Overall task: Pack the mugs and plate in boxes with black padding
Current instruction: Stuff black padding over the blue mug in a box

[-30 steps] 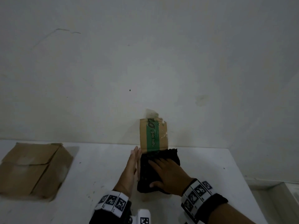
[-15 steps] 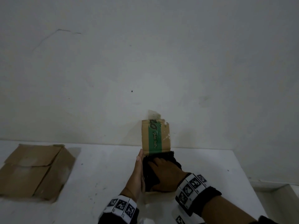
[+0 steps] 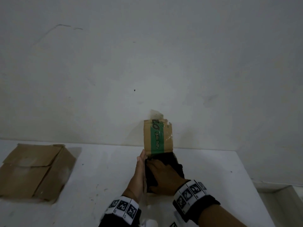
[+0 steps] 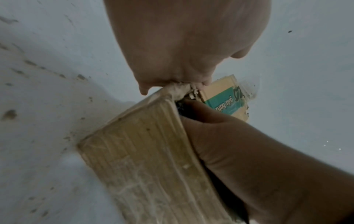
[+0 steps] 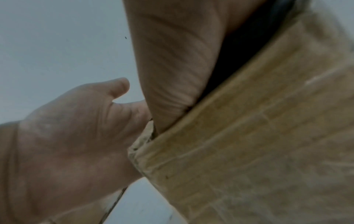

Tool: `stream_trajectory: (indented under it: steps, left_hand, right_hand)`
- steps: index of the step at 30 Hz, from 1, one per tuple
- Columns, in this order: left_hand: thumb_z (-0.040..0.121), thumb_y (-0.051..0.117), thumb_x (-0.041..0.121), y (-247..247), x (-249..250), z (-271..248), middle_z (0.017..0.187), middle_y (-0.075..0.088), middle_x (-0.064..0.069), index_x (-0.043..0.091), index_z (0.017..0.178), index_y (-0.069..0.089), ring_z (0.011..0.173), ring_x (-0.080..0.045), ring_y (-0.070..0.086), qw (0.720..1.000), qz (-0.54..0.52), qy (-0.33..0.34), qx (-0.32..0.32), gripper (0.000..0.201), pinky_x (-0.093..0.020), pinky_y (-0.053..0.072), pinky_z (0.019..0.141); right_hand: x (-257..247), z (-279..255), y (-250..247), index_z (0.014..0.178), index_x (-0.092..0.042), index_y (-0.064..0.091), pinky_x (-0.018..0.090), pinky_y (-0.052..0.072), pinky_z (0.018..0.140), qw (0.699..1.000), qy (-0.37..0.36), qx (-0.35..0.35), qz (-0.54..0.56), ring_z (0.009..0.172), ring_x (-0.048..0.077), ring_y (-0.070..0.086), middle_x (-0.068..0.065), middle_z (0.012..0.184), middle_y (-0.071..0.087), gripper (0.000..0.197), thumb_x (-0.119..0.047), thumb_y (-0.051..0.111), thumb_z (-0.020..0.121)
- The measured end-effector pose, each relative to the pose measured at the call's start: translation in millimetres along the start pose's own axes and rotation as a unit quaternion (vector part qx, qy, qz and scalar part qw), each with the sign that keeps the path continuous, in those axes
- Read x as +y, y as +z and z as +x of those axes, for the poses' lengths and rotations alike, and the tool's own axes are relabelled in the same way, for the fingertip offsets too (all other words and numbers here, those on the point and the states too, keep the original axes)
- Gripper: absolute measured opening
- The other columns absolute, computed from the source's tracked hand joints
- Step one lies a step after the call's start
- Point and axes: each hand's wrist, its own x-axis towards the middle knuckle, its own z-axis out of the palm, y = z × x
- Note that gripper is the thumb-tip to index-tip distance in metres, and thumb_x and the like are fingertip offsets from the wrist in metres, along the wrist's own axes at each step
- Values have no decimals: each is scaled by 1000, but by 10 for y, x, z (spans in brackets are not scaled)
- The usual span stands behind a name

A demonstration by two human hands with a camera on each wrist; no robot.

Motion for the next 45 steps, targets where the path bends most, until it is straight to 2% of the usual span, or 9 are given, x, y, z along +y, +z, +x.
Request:
stream_trajectory:
  steps: [8,14,19,24,27,30,35,39,45]
  left_hand:
    - [67,30,89,-155,-360,295,147,36,14,62,129,33,135,-14,36,993,113,32,-3,68,-50,23,115]
    - [64,30,92,-123,-345,300,146,36,14,65,126,34,135,-13,35,993,105,48,11,68,-49,24,115]
    - [56,31,96,-103,-359,310,146,37,12,72,115,33,133,-14,37,993,94,68,2,64,-47,25,115]
    - [49,35,98,-117,-387,368,148,33,9,66,114,32,134,-14,36,992,92,82,1,72,-47,24,115]
    - [49,39,96,-102,-321,291,143,35,12,61,118,32,134,-13,35,992,82,94,-8,77,-45,25,115]
    - [49,34,97,-105,-283,236,143,32,15,60,119,29,135,-10,32,990,93,104,-18,80,-44,23,116]
    - [49,27,98,-99,-270,219,140,29,22,59,121,24,131,-2,28,985,121,120,-22,82,-41,19,118]
    - [48,32,97,-82,-276,235,140,32,18,57,120,29,134,-7,29,988,99,114,-18,83,-42,21,117]
    - [60,30,84,-77,-248,228,150,26,12,55,123,25,137,-8,26,989,103,104,-16,69,-43,21,117]
  right_hand:
    - [-253,-217,-524,119,-7,50,34,42,78,992,20,29,-120,101,31,53,14,118,51,33,-23,53,89]
    - [-307,-464,-334,134,-9,31,30,34,68,994,93,-28,-46,101,30,54,15,132,39,49,-41,39,97]
    - [-267,-428,-189,123,-12,35,39,44,90,986,156,14,61,112,33,41,13,132,29,44,-42,45,92]
    - [-313,-508,-302,117,-11,44,25,36,62,990,126,61,33,97,23,48,10,120,40,32,-30,48,91]
    - [-379,-476,-287,121,-8,46,29,45,85,979,103,176,12,113,32,47,13,125,41,42,-25,47,83]
    - [-354,-392,-178,146,-3,16,40,7,117,981,162,104,12,143,40,3,21,154,6,74,-41,36,86]
    - [-217,-279,11,125,7,54,44,34,97,973,220,54,-42,119,44,52,31,133,48,86,-58,31,74]
    - [-216,-213,136,148,-1,-4,41,-3,115,983,183,15,17,144,37,-4,24,155,-8,93,-59,15,78]
    - [-185,-80,-42,148,-10,-8,42,9,117,974,197,-26,108,142,33,4,16,154,1,102,-53,53,78]
